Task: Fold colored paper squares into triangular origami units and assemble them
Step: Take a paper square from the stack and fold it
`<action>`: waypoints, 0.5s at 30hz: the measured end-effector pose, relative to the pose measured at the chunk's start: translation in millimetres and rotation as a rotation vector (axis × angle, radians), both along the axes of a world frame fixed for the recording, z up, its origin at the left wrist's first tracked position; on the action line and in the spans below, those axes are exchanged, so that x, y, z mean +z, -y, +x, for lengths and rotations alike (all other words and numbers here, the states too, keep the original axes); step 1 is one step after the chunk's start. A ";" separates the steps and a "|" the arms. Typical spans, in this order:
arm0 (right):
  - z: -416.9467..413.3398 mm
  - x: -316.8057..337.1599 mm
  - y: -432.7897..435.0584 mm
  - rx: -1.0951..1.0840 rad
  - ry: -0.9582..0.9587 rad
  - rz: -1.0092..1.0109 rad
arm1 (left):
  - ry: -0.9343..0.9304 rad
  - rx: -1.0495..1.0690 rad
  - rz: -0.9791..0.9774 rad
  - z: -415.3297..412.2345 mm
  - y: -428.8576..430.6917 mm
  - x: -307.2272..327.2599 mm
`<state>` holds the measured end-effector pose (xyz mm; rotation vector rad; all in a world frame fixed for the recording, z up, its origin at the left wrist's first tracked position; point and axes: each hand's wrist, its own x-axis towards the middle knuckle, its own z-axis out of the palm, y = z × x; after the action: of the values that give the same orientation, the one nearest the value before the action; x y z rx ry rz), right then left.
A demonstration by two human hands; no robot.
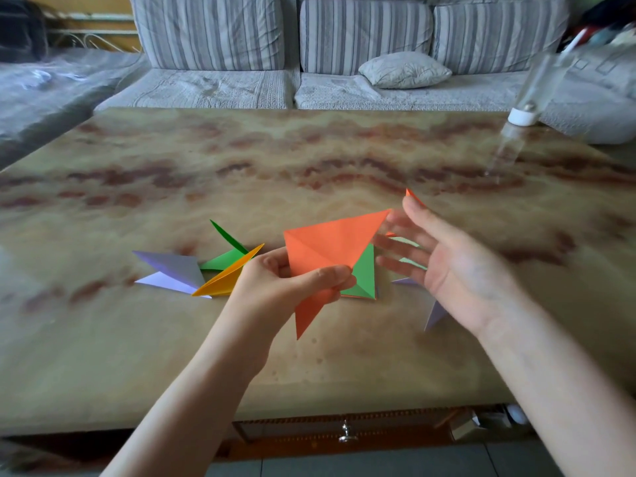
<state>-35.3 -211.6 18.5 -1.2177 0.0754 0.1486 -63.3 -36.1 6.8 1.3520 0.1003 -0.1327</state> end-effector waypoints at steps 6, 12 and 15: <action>-14.2 -6.5 -24.6 0.115 0.065 -0.230 | 0.037 -0.029 0.027 1.2 2.2 -3.1; -15.8 -9.8 -31.3 0.019 0.048 -0.215 | 0.079 -0.017 0.107 -0.2 3.3 -5.8; -16.8 -10.5 -33.4 0.009 0.046 -0.184 | 0.095 0.011 0.139 -0.6 4.4 -6.2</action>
<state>-52.0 -178.2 8.0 -1.4047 0.0439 0.1235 -64.0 -40.5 0.6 1.4943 0.0375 -0.0528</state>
